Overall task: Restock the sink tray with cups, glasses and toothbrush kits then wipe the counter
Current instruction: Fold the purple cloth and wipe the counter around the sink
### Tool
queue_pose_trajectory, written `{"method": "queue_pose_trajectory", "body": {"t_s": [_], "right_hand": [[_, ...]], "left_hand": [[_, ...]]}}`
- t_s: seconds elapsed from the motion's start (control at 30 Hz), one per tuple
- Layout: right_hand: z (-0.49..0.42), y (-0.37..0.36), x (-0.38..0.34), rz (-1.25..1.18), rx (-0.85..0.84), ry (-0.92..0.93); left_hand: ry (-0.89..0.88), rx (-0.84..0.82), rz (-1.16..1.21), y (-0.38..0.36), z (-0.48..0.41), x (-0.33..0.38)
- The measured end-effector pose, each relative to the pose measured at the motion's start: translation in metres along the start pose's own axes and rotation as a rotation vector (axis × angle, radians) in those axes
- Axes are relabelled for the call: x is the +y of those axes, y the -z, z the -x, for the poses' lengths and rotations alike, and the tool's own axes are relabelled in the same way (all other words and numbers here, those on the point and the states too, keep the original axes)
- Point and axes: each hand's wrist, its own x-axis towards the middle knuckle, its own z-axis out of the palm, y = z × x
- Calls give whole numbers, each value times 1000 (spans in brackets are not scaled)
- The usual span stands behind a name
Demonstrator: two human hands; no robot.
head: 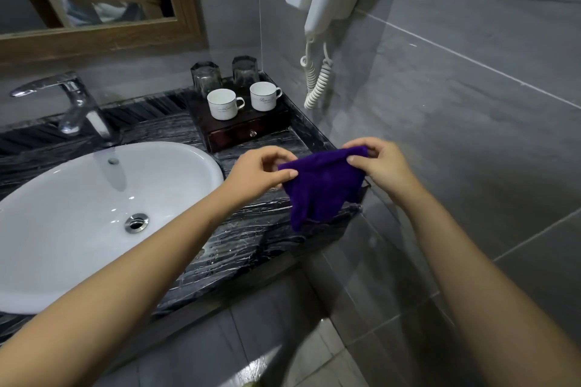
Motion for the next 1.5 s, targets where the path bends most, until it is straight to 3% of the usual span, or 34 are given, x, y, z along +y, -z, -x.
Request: {"method": "queue_pose_trajectory", "body": {"t_s": [0.2,0.4,0.47,0.57,0.67,0.8,1.03,1.5], "right_hand": [[-27,-33,43,279,64,-179],[-59,-85,80,645,19,-86],[-52,-99,100,849,-101,63],[-36,-114,131,1014,-451,295],[-39,-122,149,1101,-590,289],[-36,-125,157,1173,-571,307],[-24,-130,163,1166,-529,320],[-148,-177,153,1107,-559,345]], "left_hand": [[198,41,-104,-5,-22,-48],[219,106,-425,16,-58,-99],[167,100,-571,32,-56,-120],[84,73,-885,63,-46,-156],[148,-23,-1133,86,-36,-185],[214,-20,-1060,88,-28,-205],[158,36,-981,85,-26,-212],[99,51,-932,84,-26,-210]]}}
